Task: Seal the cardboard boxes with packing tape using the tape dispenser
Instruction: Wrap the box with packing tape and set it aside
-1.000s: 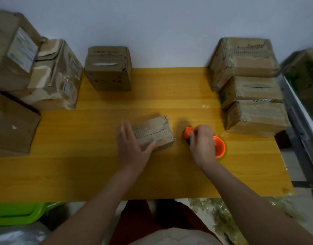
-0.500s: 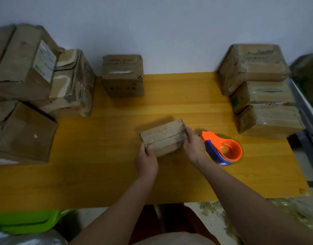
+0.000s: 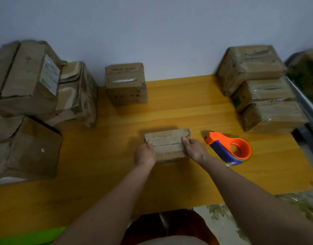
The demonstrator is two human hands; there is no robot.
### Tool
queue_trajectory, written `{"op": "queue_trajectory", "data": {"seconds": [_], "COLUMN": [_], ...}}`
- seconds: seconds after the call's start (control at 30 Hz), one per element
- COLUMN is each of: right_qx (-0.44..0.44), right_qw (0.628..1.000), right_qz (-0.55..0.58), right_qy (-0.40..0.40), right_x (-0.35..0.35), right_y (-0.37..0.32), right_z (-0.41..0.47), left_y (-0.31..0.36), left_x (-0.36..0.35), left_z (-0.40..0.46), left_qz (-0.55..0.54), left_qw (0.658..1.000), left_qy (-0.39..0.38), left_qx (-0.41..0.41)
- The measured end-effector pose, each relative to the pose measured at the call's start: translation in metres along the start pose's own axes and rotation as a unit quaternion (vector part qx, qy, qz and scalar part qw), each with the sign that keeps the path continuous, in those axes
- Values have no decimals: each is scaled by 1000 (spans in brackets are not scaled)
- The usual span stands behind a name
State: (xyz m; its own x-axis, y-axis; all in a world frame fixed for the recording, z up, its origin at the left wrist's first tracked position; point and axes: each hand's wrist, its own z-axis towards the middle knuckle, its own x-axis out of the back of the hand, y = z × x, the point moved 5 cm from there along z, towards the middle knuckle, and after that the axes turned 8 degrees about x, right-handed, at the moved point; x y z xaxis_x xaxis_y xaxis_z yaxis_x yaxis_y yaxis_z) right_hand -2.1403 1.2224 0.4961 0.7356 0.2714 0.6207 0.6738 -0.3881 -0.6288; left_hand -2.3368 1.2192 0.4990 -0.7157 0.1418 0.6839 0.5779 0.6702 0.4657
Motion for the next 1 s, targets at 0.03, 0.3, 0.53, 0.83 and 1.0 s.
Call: {"op": "queue_trajectory", "data": {"seconds": [0.03, 0.3, 0.53, 0.83, 1.0], "right_qx": [-6, -52, -97, -74, -104], "right_qw": [1000, 993, 982, 977, 970], "right_qz": [14, 102, -29, 12, 42], "right_qy": [-2, 28, 160, 201, 215], "right_x": [-7, -18, -19, -22, -15], "right_y": [3, 3, -5, 3, 4], "right_z": [-3, -11, -16, -11, -15], "left_y": [-1, -7, -9, -10, -6], "left_x": [3, 3, -3, 2, 6], "left_z": [3, 16, 8, 4, 0], "left_qz": [13, 2, -70, -5, -10], "left_qw": [1000, 1000, 997, 993, 992], "left_qy": [1, 16, 43, 113, 122], "left_qx": [-2, -10, -13, -41, -28]}}
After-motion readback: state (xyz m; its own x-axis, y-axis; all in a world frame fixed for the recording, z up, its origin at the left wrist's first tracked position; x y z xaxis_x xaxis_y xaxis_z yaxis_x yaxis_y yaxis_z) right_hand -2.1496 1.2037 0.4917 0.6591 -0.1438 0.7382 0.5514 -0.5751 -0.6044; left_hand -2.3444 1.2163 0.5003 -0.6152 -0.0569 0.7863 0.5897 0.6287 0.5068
